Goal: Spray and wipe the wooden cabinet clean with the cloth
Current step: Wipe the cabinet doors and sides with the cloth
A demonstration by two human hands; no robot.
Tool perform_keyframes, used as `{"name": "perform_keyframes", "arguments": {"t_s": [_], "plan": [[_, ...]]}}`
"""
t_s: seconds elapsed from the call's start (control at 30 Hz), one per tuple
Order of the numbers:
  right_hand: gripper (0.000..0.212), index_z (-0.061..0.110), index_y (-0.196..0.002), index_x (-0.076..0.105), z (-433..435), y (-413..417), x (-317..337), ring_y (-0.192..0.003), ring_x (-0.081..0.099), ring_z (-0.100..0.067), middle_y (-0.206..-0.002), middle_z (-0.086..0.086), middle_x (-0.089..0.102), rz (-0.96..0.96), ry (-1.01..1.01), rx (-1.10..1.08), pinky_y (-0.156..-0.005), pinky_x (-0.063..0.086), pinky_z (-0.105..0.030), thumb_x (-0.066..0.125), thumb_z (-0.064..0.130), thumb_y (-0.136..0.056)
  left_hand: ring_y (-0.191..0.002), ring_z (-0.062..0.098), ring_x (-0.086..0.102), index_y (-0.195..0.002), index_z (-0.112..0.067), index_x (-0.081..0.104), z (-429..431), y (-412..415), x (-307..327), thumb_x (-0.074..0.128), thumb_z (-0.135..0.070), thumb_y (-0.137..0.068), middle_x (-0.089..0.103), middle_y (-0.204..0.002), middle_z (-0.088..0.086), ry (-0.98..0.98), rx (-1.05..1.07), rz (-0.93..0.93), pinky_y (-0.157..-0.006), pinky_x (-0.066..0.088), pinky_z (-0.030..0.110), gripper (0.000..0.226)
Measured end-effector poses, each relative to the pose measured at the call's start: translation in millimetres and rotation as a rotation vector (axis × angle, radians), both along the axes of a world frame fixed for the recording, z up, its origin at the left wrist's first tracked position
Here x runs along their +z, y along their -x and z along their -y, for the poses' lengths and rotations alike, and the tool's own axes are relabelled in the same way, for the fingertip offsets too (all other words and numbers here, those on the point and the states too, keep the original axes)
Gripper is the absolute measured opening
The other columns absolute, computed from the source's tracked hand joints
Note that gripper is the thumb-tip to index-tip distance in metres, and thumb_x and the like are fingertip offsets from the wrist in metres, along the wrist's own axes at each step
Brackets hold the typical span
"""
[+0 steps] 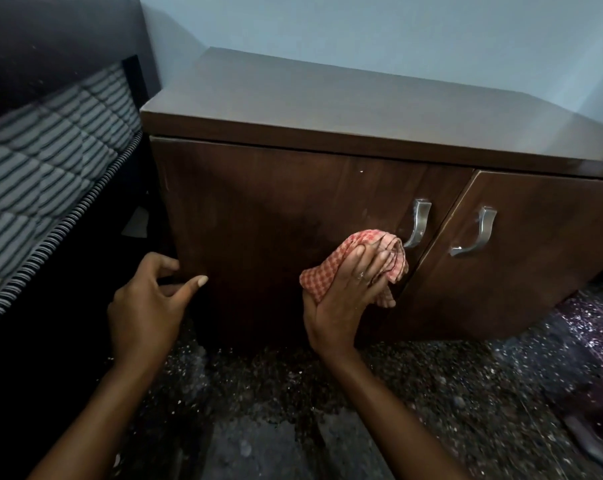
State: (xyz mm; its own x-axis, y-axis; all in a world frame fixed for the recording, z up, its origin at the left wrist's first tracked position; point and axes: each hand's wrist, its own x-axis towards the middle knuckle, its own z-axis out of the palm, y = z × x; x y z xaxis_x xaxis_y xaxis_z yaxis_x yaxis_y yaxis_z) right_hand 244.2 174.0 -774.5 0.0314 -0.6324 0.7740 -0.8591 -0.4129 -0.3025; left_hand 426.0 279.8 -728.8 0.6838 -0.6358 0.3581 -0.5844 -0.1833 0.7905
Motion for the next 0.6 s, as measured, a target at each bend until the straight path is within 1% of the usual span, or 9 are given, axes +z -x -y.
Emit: {"name": "perform_keyframes", "arguments": {"t_s": [0.07, 0.13, 0.23, 0.3, 0.33, 0.37, 0.43, 0.53, 0.6], "plan": [[0.082, 0.008, -0.141, 0.003, 2.1, -1.1, 12.7, -0.143, -0.022, -0.021, -0.146, -0.020, 0.011, -0.039, 0.075, 0.032, -0.114, -0.009, -0.045, 0.041, 0.050, -0.081, -0.068, 0.012, 0.057, -0.091, -0.016, 0.057, -0.1, 0.2, -0.8, 0.079, -0.025, -0.075, 0.060, -0.071, -0.005, 0.003, -0.005, -0.004, -0.057, 0.039, 0.025, 0.029], [0.075, 0.009, -0.142, 0.009, 5.7, -4.8, 41.2, -0.144, -0.017, -0.019, -0.146, -0.018, 0.018, -0.077, 0.189, 0.052, -0.115, -0.011, -0.042, 0.036, 0.052, -0.088, -0.067, 0.011, 0.057, -0.091, -0.016, 0.057, -0.2, -0.3, -1.6, 0.079, -0.024, -0.075, 0.060, -0.071, -0.004, 0.003, -0.005, -0.006, -0.057, 0.040, 0.025, 0.028], [0.073, 0.007, -0.143, 0.016, 13.0, -19.9, 92.5, -0.143, -0.014, -0.016, -0.148, -0.012, 0.017, 0.070, 0.279, 0.025, -0.115, -0.005, -0.045, 0.017, 0.058, -0.091, -0.067, 0.012, 0.057, -0.092, -0.016, 0.057, 0.1, -0.8, -0.6, 0.079, -0.025, -0.075, 0.062, -0.071, -0.003, -0.004, 0.000, -0.003, -0.056, 0.039, 0.025, 0.029], [0.075, 0.008, -0.143, 0.016, 13.1, -29.0, 105.8, -0.143, -0.014, -0.017, -0.148, -0.011, 0.016, 0.141, 0.293, -0.047, -0.114, -0.001, -0.049, 0.014, 0.060, -0.089, -0.069, 0.014, 0.061, -0.092, -0.016, 0.057, -0.1, -0.6, -0.3, 0.079, -0.026, -0.075, 0.067, -0.073, 0.001, -0.004, -0.003, -0.008, -0.058, 0.041, 0.026, 0.029], [0.072, 0.011, -0.144, 0.016, 12.8, -33.1, 103.9, -0.143, -0.014, -0.017, -0.148, -0.010, 0.017, 0.127, 0.299, -0.065, -0.114, -0.001, -0.050, 0.018, 0.059, -0.089, -0.071, 0.017, 0.063, -0.092, -0.016, 0.057, 0.1, -1.1, -1.1, 0.079, -0.027, -0.075, 0.070, -0.073, 0.003, -0.008, 0.000, -0.009, -0.061, 0.044, 0.028, 0.029], [0.067, 0.016, -0.143, 0.017, 12.8, -36.0, 96.0, -0.144, -0.014, -0.017, -0.147, -0.008, 0.020, 0.074, 0.313, -0.059, -0.114, -0.002, -0.050, 0.024, 0.056, -0.090, -0.072, 0.019, 0.066, -0.092, -0.016, 0.058, 1.0, -1.3, -2.1, 0.079, -0.027, -0.075, 0.071, -0.074, 0.004, -0.014, 0.006, -0.012, -0.063, 0.046, 0.030, 0.029], [0.057, 0.022, -0.140, 0.026, 8.8, -38.6, 73.6, -0.144, -0.014, -0.017, -0.145, -0.002, 0.025, -0.147, 0.368, 0.043, -0.114, -0.002, -0.048, 0.038, 0.042, -0.089, -0.076, 0.023, 0.068, -0.093, -0.017, 0.059, 2.9, -0.6, -3.6, 0.079, -0.028, -0.075, 0.072, -0.075, 0.005, -0.026, 0.015, -0.021, -0.066, 0.049, 0.033, 0.030], [0.049, 0.024, -0.142, 0.031, 0.7, -30.8, 43.9, -0.145, 0.006, -0.015, -0.148, 0.011, 0.030, -0.515, 0.485, 0.275, -0.106, 0.017, -0.045, 0.040, 0.023, -0.094, -0.075, 0.023, 0.067, -0.094, -0.015, 0.060, 1.7, 1.3, -1.2, 0.079, -0.028, -0.074, 0.072, -0.076, 0.006, -0.024, 0.017, -0.019, -0.065, 0.048, 0.033, 0.031], [0.048, 0.024, -0.143, 0.030, 4.3, -12.1, 36.3, -0.141, 0.016, -0.015, -0.150, 0.013, 0.030, -0.560, 0.498, 0.291, -0.099, 0.027, -0.042, 0.036, 0.017, -0.096, -0.073, 0.020, 0.064, -0.095, -0.014, 0.059, 0.9, 1.8, 1.4, 0.079, -0.026, -0.075, 0.069, -0.075, 0.004, -0.021, 0.001, -0.023, -0.063, 0.043, 0.030, 0.030]]}}
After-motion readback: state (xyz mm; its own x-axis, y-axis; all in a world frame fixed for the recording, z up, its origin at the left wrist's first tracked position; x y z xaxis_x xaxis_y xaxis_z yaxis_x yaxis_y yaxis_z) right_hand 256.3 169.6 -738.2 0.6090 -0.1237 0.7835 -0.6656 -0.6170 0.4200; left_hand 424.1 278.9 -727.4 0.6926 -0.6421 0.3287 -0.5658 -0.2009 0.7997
